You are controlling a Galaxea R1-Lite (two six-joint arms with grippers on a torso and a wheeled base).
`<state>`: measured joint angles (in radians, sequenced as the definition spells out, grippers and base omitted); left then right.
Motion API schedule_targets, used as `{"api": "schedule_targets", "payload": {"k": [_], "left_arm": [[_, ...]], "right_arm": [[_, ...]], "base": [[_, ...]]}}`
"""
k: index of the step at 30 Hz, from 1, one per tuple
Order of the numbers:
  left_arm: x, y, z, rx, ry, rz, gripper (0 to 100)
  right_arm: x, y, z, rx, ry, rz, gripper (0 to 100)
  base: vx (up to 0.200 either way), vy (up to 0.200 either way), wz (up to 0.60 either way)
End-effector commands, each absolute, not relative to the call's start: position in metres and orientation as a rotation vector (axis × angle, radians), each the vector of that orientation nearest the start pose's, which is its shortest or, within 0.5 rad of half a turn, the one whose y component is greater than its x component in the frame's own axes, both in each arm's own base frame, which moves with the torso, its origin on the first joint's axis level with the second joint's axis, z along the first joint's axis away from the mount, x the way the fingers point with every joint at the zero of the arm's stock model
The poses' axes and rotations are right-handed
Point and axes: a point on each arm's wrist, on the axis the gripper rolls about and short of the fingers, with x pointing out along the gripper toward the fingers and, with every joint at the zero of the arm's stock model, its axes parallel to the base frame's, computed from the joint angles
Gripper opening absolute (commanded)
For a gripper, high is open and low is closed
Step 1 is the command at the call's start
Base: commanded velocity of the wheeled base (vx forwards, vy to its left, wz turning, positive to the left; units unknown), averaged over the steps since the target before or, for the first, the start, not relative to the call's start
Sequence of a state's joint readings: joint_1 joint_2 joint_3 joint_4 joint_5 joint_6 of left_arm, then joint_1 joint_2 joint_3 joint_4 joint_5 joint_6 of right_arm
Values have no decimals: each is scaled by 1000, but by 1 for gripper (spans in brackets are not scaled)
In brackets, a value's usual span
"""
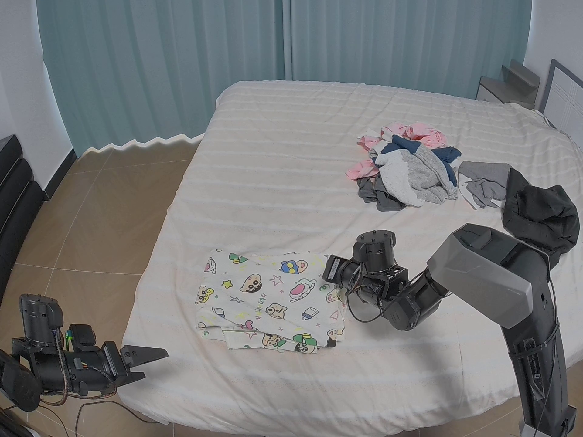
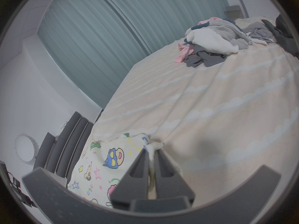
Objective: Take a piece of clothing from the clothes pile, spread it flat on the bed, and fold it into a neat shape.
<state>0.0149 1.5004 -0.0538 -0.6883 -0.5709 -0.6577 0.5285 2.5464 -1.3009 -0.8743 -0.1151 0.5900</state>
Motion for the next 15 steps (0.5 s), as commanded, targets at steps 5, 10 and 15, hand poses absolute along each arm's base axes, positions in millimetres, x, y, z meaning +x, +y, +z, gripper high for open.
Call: {"api": "schedule_targets", "payload": {"k": [5,10,15], "left_arm": [[148,-10,67,-833,893,-268,100],[148,-10,67,-831,892,-269,100],[148,-10,68,-829,889,-271,100]], "right_arm": [[414,227,-7,463,434,252,0],[411,226,-7,451,435,254,0],[408,224,0,442,438,254,0]], "base": [[0,0,0],[0,0,0],[0,0,0]]}}
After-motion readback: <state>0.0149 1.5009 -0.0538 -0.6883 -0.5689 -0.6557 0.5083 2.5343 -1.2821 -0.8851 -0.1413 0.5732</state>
